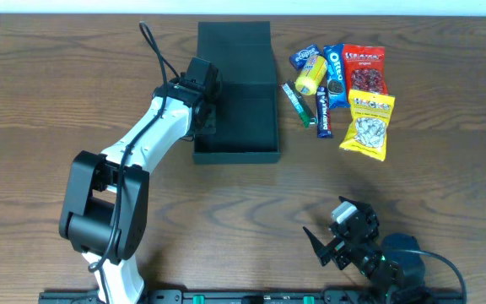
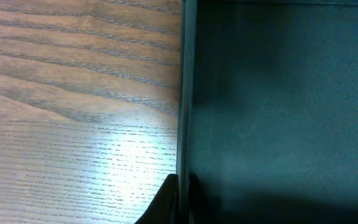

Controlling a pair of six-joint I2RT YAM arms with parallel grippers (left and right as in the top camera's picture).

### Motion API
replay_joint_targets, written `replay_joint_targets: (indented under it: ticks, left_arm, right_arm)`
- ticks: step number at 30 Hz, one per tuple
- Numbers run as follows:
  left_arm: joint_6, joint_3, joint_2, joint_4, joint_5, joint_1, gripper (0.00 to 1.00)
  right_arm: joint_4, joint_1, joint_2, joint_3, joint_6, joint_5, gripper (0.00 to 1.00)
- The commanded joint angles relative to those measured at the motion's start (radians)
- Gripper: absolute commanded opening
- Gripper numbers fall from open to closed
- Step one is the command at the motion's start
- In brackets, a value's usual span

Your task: Pack container

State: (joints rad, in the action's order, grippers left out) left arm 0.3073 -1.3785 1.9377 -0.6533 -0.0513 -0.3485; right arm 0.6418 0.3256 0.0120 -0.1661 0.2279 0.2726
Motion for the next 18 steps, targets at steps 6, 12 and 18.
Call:
replay_joint_targets:
  ticks: [6,12,18]
  left_arm:
    - [-0.014,0.003,0.018,-0.005,0.0,0.004,0.06]
    - [-0.046,0.003,0.018,-0.004,-0.003,0.004,0.06]
    - [-0.098,0.003,0.018,-0.003,-0.003,0.004,0.06]
  right_arm:
    - [0.001,0.007,-0.006,0.004,0.013,0.001,0.99]
    - [0.001,0.007,-0.006,0.004,0.013,0.0,0.99]
    - [0.001,0.007,-0.006,0.004,0.013,0.0,0.99]
